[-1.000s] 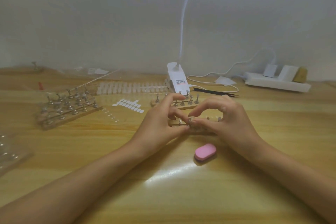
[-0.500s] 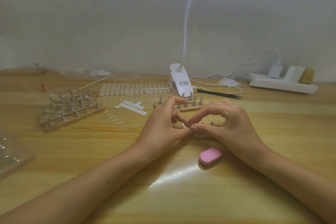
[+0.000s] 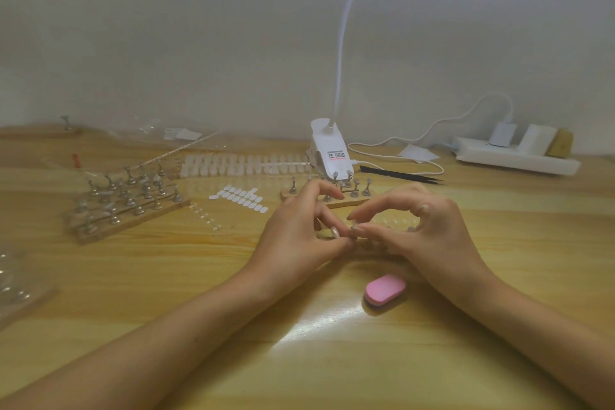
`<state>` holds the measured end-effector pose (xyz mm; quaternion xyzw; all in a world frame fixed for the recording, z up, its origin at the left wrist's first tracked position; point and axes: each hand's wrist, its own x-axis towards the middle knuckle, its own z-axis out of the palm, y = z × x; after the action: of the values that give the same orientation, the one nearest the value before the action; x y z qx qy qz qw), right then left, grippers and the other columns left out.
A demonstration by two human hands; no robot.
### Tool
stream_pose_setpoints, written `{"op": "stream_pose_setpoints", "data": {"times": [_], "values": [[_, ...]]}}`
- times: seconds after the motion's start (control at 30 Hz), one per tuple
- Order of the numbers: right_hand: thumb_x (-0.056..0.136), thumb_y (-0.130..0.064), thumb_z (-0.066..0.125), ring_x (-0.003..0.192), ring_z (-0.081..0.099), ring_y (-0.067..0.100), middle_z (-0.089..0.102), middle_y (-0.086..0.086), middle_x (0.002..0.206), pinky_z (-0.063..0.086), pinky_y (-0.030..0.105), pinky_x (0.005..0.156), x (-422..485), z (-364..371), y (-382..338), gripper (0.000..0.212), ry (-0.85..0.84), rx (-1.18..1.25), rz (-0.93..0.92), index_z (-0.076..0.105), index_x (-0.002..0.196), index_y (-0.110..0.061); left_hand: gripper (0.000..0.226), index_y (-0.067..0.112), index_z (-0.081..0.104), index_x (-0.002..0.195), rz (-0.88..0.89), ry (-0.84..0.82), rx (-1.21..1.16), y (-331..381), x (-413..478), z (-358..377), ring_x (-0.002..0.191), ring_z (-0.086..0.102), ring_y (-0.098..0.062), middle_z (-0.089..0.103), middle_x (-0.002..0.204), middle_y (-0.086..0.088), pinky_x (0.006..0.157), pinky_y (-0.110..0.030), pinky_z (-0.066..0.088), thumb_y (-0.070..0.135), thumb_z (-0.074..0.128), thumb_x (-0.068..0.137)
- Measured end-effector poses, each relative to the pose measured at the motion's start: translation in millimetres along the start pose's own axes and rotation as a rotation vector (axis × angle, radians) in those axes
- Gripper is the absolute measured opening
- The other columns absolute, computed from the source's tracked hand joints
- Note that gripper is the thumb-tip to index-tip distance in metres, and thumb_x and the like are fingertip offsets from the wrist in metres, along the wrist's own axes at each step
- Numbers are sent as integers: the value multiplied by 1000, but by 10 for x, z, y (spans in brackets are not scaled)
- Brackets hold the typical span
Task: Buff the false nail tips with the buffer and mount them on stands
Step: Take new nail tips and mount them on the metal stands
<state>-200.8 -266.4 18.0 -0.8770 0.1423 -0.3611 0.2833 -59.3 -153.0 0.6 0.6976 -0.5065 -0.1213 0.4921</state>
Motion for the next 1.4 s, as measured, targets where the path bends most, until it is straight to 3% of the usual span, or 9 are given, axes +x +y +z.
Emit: {"op": "stream_pose_setpoints", "data": {"times": [0.13, 0.3, 0.7, 0.9, 1.0, 1.07, 1.17, 1.3, 1.4], "values": [[69, -35, 83, 97, 57, 5, 71, -25, 83, 46, 50, 89, -9, 26, 13, 13, -37, -8, 46, 79, 81, -34, 47, 32, 51, 114, 12, 9, 28, -17, -2, 3, 89, 55, -7, 68, 73, 19, 83, -29, 46, 26, 80, 77], [69, -34, 84, 97, 55, 4, 71, -24, 82, 43, 55, 92, -16, 31, 7, 13, -38, -11, 63, 79, 81, -33, 48, 32, 51, 115, 14, 12, 30, -27, 1, 2, 88, 55, -3, 67, 72, 19, 80, -22, 44, 26, 79, 76], [84, -60, 64, 107, 52, 7, 71, -27, 98, 35, 50, 99, -49, -39, 4, 20, 2, -78, 7, 75, 94, -47, 56, 35, 49, 121, 1, 15, 24, -3, -18, -4, 100, 59, -12, 70, 77, 21, 92, -39, 47, 21, 81, 77], [93, -41, 49, 105, 45, 11, 69, -25, 101, 30, 41, 90, -122, -67, 88, 32, -22, -329, -238, 80, 88, -34, 60, 37, 48, 123, 22, 13, 38, -19, -14, 1, 100, 58, -12, 70, 78, 20, 93, -44, 46, 24, 81, 76], [93, -41, 48, 108, 46, 12, 68, -25, 104, 30, 37, 91, -93, -80, 108, 32, -29, -358, -276, 80, 89, -35, 70, 40, 45, 129, 29, -45, 82, -8, 3, -49, 106, 55, -10, 70, 84, 22, 96, -38, 44, 32, 84, 72], [96, -44, 48, 108, 50, 12, 68, -24, 107, 33, 32, 93, -26, -163, 110, 31, -47, -204, -181, 78, 95, -39, 79, 45, 42, 131, -9, -133, 81, -13, 37, -180, 100, 56, -4, 67, 93, 26, 88, -20, 45, 41, 86, 65], [99, -41, 56, 105, 57, 6, 70, -19, 103, 42, 25, 88, 155, -394, 206, 20, -39, -38, -34, 76, 99, -39, 61, 45, 53, 116, -80, -110, 95, -23, 118, -416, 83, 59, 0, 64, 100, 22, 67, -6, 45, 59, 74, 61], [83, -25, 76, 99, 55, 1, 64, -12, 111, 41, 15, 77, 258, -521, 446, 24, -307, -240, 139, 73, 104, -36, 15, 37, 63, 95, 8, -51, 508, -103, 133, -448, 94, 54, -1, 56, 108, 18, 84, -29, 51, 44, 70, 84], [80, -20, 81, 101, 56, 4, 62, -12, 110, 45, 20, 85, 239, -476, 542, 30, -407, -251, 192, 70, 101, -38, 17, 35, 64, 96, 23, -67, 568, -145, 106, -397, 97, 51, -2, 56, 102, 19, 86, -34, 51, 44, 70, 83]]}}
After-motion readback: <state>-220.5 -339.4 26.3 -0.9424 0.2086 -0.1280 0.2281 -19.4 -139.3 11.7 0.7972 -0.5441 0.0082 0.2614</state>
